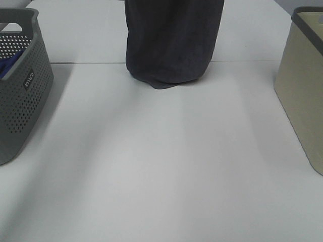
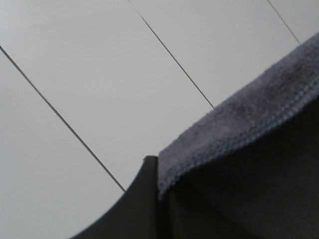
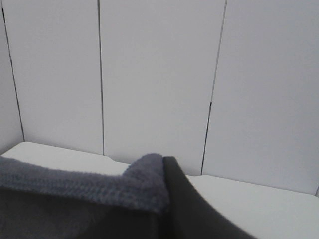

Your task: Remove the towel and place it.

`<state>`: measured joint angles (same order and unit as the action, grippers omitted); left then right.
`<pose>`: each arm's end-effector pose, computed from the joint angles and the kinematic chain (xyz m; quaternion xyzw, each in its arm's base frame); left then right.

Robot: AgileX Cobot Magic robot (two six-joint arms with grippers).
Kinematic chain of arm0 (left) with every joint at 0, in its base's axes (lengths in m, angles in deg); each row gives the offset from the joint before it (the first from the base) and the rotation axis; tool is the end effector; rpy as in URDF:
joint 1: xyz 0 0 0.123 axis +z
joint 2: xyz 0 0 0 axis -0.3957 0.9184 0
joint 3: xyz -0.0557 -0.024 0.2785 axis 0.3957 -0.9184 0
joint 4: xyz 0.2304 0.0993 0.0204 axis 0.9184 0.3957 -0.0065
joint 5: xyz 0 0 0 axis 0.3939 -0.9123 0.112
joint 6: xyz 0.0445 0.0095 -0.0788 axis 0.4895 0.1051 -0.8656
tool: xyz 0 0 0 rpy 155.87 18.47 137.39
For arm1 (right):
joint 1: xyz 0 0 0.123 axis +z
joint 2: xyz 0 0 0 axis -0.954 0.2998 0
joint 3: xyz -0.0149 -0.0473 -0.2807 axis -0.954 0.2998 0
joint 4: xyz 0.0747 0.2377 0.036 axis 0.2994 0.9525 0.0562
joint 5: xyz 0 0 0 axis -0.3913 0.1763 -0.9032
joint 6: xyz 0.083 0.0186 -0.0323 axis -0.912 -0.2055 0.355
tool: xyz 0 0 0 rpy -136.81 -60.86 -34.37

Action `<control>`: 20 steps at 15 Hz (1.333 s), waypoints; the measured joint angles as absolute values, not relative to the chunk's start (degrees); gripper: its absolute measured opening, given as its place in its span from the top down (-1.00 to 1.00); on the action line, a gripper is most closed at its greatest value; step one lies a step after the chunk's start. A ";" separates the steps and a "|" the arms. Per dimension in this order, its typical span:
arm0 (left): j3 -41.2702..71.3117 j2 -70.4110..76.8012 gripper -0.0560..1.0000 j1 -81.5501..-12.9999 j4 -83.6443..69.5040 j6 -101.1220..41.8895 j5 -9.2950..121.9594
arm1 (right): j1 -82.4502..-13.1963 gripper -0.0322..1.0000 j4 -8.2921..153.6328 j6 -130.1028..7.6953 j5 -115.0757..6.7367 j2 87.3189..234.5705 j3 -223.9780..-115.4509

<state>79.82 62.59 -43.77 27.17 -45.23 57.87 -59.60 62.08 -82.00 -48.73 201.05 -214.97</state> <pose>0.5073 -0.1878 0.4218 0.2988 0.5330 0.1330 0.7803 0.4594 0.1046 0.4660 -0.1017 0.6836 0.0481 0.7211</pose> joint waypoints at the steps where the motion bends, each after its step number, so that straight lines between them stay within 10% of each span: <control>1: 79.88 60.76 0.89 -44.28 26.83 -45.23 54.09 | -59.60 0.91 63.29 -81.95 -46.78 199.56 -214.97; 12: 79.93 45.35 0.89 -48.58 17.37 -49.41 -5.67 | -59.55 0.91 74.40 -77.48 -7.24 190.34 -214.97; 20: 62.63 34.75 0.89 -48.58 7.29 -55.77 -9.40 | -59.55 0.91 76.64 -76.73 6.45 186.84 -210.05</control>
